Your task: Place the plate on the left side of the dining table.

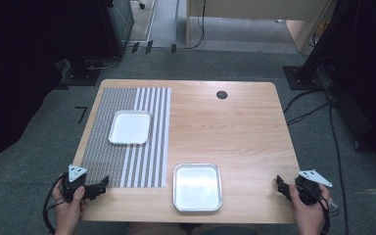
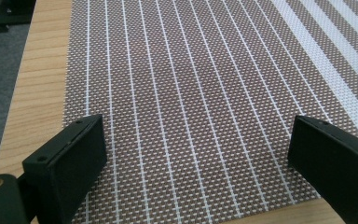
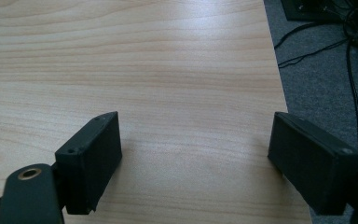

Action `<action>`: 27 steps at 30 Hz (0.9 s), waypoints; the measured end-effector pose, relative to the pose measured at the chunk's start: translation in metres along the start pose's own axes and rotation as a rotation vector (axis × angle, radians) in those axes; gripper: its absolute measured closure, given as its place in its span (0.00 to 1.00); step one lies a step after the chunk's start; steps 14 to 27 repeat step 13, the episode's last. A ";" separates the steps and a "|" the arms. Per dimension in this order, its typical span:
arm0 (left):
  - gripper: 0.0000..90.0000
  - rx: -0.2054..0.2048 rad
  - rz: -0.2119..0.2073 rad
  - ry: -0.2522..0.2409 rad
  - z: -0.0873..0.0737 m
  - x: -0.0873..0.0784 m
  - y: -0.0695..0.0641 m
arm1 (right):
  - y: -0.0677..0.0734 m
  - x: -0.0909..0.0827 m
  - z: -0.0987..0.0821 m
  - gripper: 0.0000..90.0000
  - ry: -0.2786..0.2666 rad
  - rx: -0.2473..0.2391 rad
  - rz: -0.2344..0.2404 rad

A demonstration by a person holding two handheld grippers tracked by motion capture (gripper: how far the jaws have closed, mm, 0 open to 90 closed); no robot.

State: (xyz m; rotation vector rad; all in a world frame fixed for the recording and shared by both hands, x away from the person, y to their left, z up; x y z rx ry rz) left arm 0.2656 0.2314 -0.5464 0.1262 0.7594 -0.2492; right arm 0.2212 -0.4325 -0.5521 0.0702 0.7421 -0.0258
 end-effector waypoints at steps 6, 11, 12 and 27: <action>0.05 0.001 0.001 0.001 0.000 0.000 0.000 | 0.000 0.000 0.000 0.18 0.003 0.003 -0.003; 0.05 0.001 0.001 0.001 0.000 0.000 0.000 | 0.000 0.000 0.000 0.16 0.005 0.005 -0.005; 0.05 0.001 0.001 0.001 0.000 0.000 0.000 | 0.000 0.001 0.000 0.16 0.005 0.006 -0.009; 0.05 0.001 0.001 0.001 0.000 0.000 0.000 | 0.000 0.001 0.000 0.15 0.006 0.009 -0.011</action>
Point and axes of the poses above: each handheld gripper's, and its own axes: x roughly forward along the jaws, z roughly out of its top, y roughly to its left, the point moved 4 cm from there along x, roughly forward along the jaws, and after that the axes turned 2 degrees about x, right-handed, at the moved point
